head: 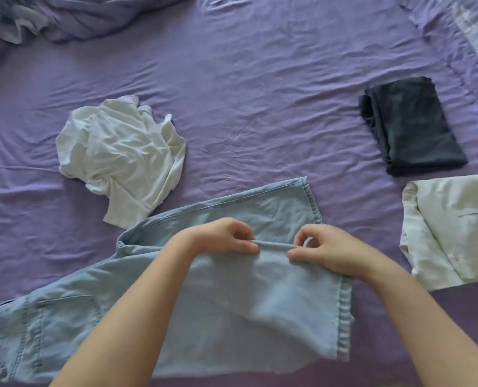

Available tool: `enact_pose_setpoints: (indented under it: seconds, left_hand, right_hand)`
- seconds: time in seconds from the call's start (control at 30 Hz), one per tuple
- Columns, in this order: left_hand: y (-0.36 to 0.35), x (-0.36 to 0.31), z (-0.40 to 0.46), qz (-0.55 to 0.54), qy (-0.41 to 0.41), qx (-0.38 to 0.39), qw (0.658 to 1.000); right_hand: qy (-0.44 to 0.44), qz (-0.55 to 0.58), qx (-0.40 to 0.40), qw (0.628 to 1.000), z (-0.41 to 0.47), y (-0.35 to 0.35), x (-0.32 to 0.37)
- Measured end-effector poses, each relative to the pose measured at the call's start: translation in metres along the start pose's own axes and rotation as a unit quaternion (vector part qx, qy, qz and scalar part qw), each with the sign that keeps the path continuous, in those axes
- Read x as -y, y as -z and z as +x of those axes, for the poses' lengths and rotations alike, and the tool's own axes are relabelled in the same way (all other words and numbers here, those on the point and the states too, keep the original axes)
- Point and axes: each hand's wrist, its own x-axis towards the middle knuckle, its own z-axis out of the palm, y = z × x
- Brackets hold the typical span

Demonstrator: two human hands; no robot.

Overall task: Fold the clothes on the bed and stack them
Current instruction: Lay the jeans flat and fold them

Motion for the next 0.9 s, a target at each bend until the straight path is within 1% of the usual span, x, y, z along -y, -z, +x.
enact_pose_setpoints:
  seconds: [0.07, 0.13, 0.17, 0.2, 0.27, 0.33, 0.4, 0.47, 0.57, 0.63, 0.67, 0.7, 0.77, 0.83, 0.9]
  left_hand:
    - [0.010, 0.003, 0.016, -0.006, 0.011, -0.027, 1.000]
    - [0.009, 0.011, 0.036, 0.038, 0.024, -0.077, 0.996]
    - [0.005, 0.016, 0.046, 0.072, 0.038, -0.102, 0.991]
    - [-0.001, 0.021, 0.056, 0.102, 0.056, -0.118, 0.986]
    - [-0.013, 0.035, 0.068, 0.127, 0.093, -0.117, 0.980]
    - [-0.017, 0.046, 0.069, 0.153, 0.116, -0.115, 0.975]
    - [-0.015, 0.055, 0.067, 0.186, 0.115, -0.142, 0.965]
    - [-0.007, 0.060, 0.063, 0.181, 0.109, -0.188, 0.959]
    - [0.007, 0.062, 0.060, 0.145, 0.095, -0.252, 0.952]
    - [0.015, 0.063, 0.063, 0.155, 0.096, -0.308, 0.934]
    - [0.017, 0.063, 0.066, 0.162, 0.109, -0.324, 0.926]
    - [0.017, 0.064, 0.068, 0.169, 0.126, -0.325, 0.922]
    - [0.015, 0.066, 0.070, 0.163, 0.151, -0.303, 0.927]
    - [0.012, 0.072, 0.067, 0.145, 0.155, -0.293, 0.932]
    - [0.011, 0.081, 0.065, 0.160, 0.136, -0.301, 0.930]
  right_hand:
    - [-0.034, -0.023, 0.060, 0.997, 0.022, 0.025, 0.006]
    - [-0.085, -0.078, 0.105, 0.988, 0.048, 0.037, -0.005]
    - [-0.111, -0.109, 0.109, 0.982, 0.059, 0.039, -0.014]
    - [-0.134, -0.128, 0.095, 0.978, 0.069, 0.037, -0.028]
    - [-0.158, -0.108, 0.018, 0.981, 0.083, 0.028, -0.054]
    - [-0.133, -0.063, -0.082, 0.986, 0.085, 0.018, -0.071]
    - [-0.095, -0.037, -0.162, 0.981, 0.084, 0.009, -0.077]
    - [-0.060, -0.013, -0.209, 0.976, 0.084, 0.004, -0.077]
    - [-0.003, 0.022, -0.254, 0.967, 0.094, 0.005, -0.068]
    - [0.013, 0.065, -0.303, 0.951, 0.105, 0.009, -0.061]
    - [0.006, 0.084, -0.317, 0.945, 0.111, 0.012, -0.058]
    - [-0.020, 0.101, -0.311, 0.945, 0.115, 0.014, -0.054]
    - [-0.083, 0.138, -0.264, 0.951, 0.120, 0.018, -0.052]
    - [-0.092, 0.191, -0.210, 0.954, 0.116, 0.020, -0.057]
    - [-0.070, 0.206, -0.174, 0.960, 0.107, 0.018, -0.062]
